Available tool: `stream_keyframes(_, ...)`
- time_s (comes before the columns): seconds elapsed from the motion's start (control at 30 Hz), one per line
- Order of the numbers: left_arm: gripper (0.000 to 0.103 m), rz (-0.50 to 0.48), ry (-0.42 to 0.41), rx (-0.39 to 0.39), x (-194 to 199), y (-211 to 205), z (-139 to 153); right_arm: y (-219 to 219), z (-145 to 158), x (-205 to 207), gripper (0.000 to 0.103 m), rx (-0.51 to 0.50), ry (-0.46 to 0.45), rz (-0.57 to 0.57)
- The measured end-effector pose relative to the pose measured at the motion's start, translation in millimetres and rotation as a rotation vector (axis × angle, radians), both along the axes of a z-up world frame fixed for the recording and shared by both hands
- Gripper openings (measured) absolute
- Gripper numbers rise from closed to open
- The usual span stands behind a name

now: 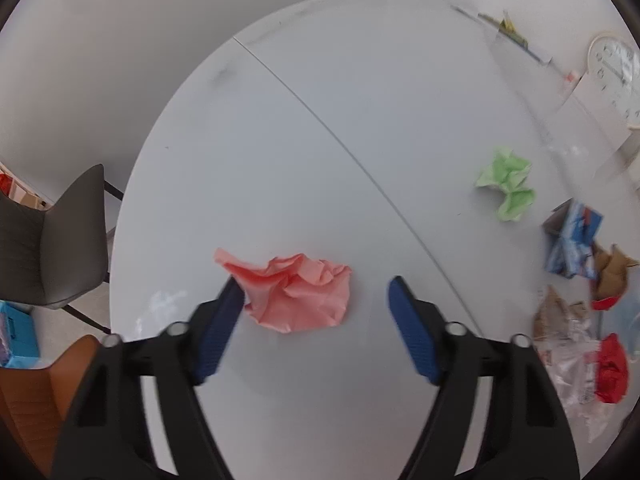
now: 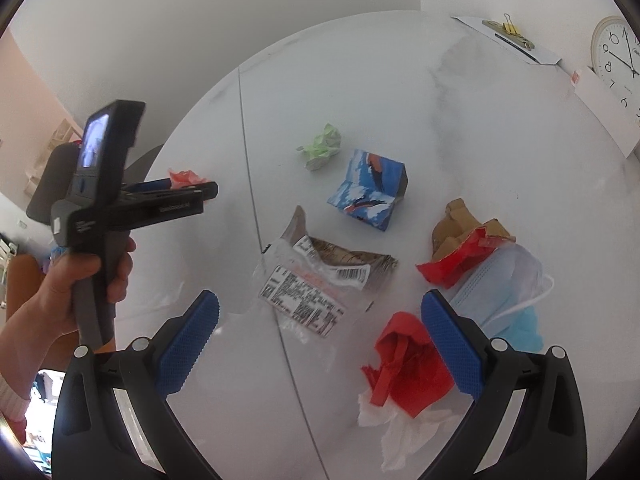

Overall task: Collect trash
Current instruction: 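Grasp the pink crumpled paper with the left tool while the right tool grasps the green crumpled paper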

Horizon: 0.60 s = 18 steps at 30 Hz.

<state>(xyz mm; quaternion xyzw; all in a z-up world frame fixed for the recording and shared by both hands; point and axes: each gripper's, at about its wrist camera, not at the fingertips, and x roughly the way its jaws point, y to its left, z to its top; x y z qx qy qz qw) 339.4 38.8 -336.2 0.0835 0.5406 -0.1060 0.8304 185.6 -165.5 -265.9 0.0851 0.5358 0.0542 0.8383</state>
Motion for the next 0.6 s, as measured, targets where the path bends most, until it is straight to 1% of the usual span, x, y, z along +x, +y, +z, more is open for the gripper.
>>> stream_keyframes(0.03,0.058,-0.006,-0.002,-0.005,0,0,-1,-1,-1,1,0.100,-0.001,0.001,-0.001)
stream_keyframes(0.1,0.051,-0.002,-0.007,-0.023,2,2,0,-1,-1,5,0.100,0.001,0.002,-0.005)
stream_keyframes(0.27,0.041,-0.011,-0.008,-0.039,0,7,3,2,1,20,0.100,0.006,-0.018,0.003)
stream_keyframes(0.4,0.039,-0.007,-0.023,-0.052,-6,9,14,7,7,48,0.100,0.014,-0.055,0.019)
stream_keyframes(0.47,0.039,0.000,-0.028,-0.079,-7,13,20,9,7,70,0.100,0.020,-0.070,0.031)
stream_keyframes(0.53,0.039,0.001,-0.041,-0.086,-11,15,29,13,3,94,0.100,0.004,-0.070,0.044)
stream_keyframes(0.6,0.039,0.008,-0.051,-0.096,-13,17,36,18,-4,119,0.098,-0.020,-0.069,0.070)
